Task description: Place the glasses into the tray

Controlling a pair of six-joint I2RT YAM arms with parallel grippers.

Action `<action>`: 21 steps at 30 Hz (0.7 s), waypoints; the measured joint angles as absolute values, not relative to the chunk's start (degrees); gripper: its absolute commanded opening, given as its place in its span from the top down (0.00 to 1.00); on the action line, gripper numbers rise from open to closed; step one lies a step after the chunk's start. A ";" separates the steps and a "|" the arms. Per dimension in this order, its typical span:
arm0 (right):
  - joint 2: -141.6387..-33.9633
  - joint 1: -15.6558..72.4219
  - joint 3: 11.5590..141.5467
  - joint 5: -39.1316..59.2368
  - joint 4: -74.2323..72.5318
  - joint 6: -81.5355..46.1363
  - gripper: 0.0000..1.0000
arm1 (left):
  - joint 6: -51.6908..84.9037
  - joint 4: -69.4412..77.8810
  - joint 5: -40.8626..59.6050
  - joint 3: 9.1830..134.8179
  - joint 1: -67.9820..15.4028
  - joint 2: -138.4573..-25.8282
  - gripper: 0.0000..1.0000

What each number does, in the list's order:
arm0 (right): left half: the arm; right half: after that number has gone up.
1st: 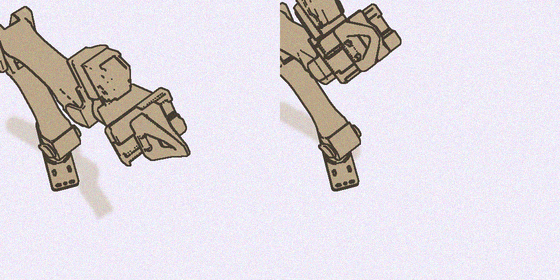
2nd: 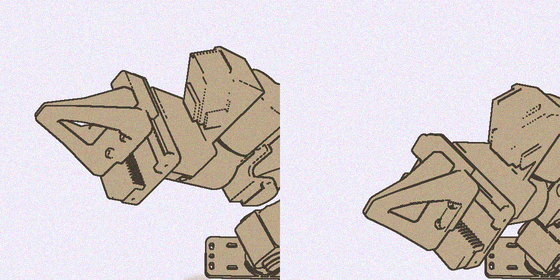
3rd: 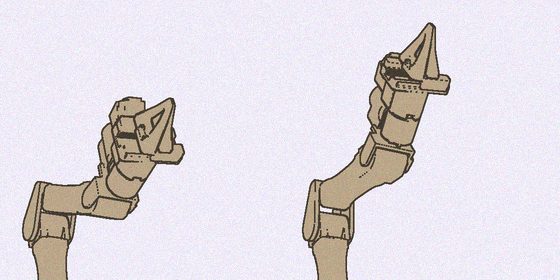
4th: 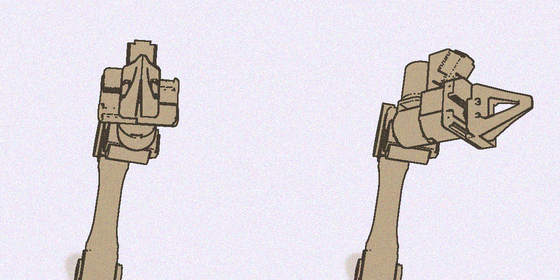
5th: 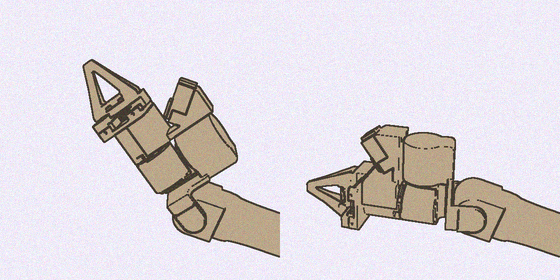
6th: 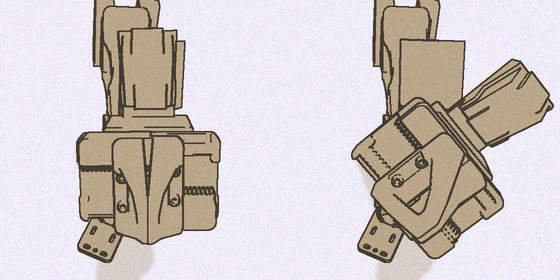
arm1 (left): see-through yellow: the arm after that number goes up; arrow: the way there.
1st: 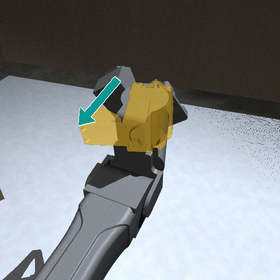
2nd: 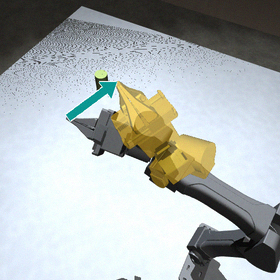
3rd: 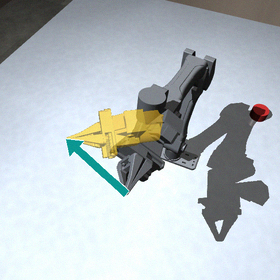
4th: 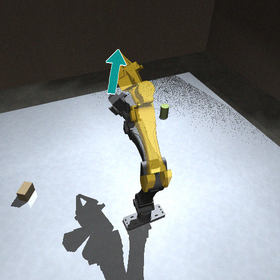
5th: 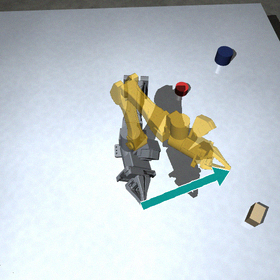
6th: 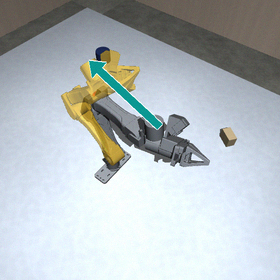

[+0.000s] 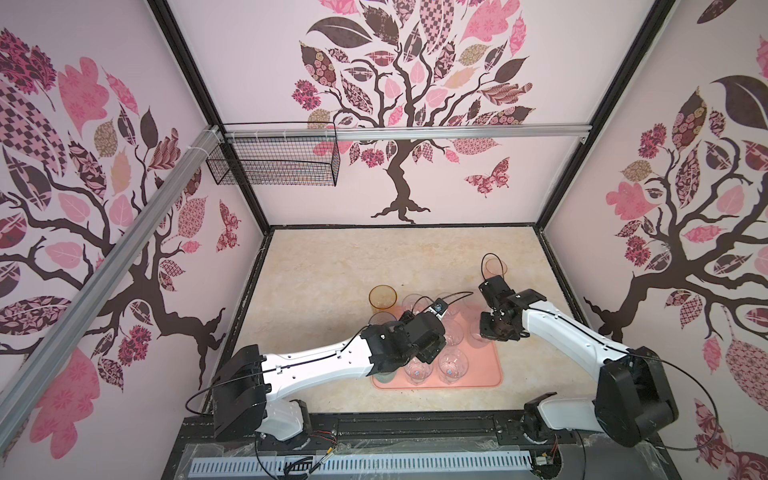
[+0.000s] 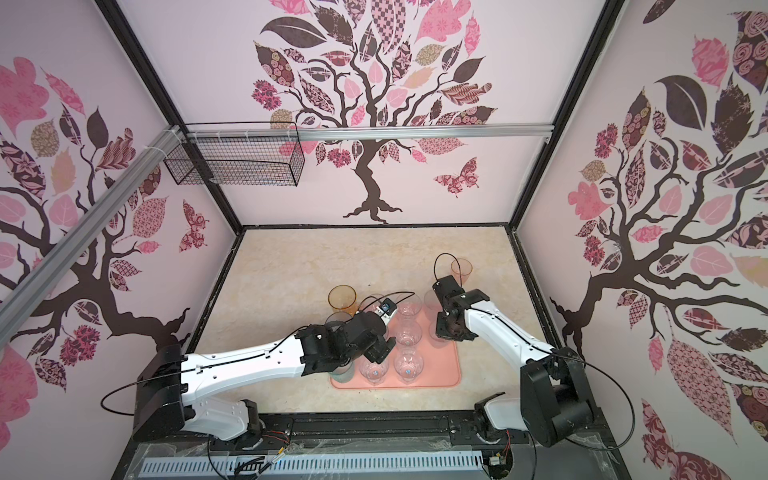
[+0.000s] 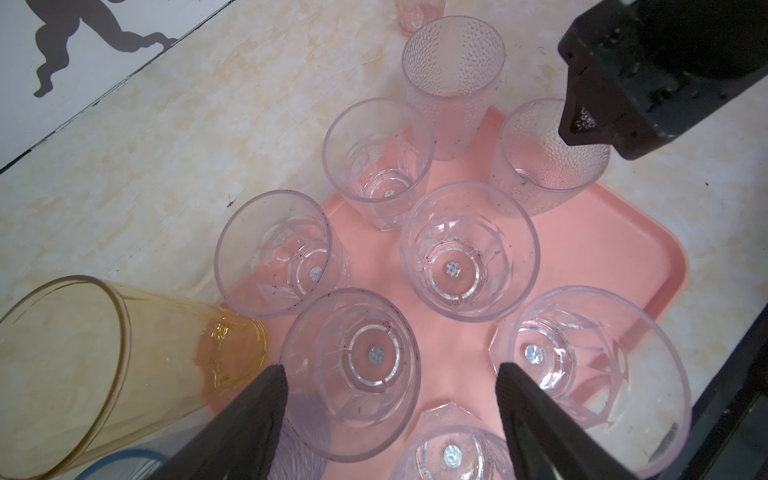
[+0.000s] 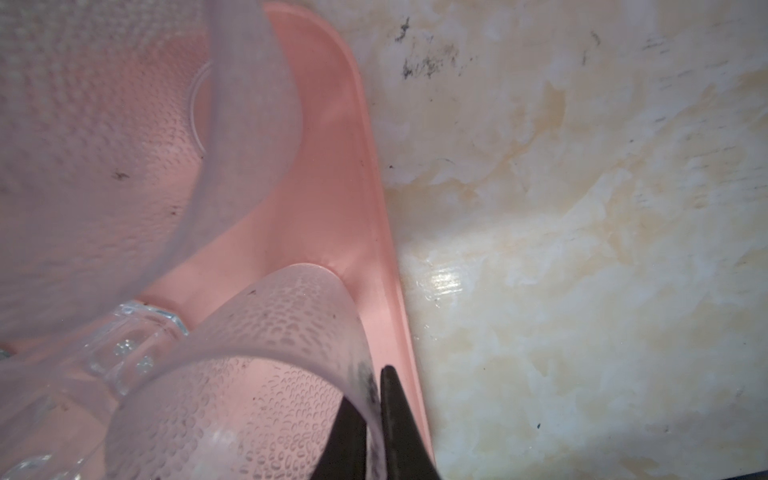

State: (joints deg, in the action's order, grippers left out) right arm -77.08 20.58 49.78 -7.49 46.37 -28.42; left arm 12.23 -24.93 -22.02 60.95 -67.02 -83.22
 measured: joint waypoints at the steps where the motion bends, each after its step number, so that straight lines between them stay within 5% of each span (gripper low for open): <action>1: -77.23 20.58 50.00 -7.46 46.35 -28.42 0.90 | 12.23 -24.93 -22.04 60.95 -67.02 -83.22 0.17; 21: -77.60 20.58 50.43 -7.29 45.76 -28.42 0.84 | 12.23 -24.91 -22.31 60.80 -67.02 -83.22 0.17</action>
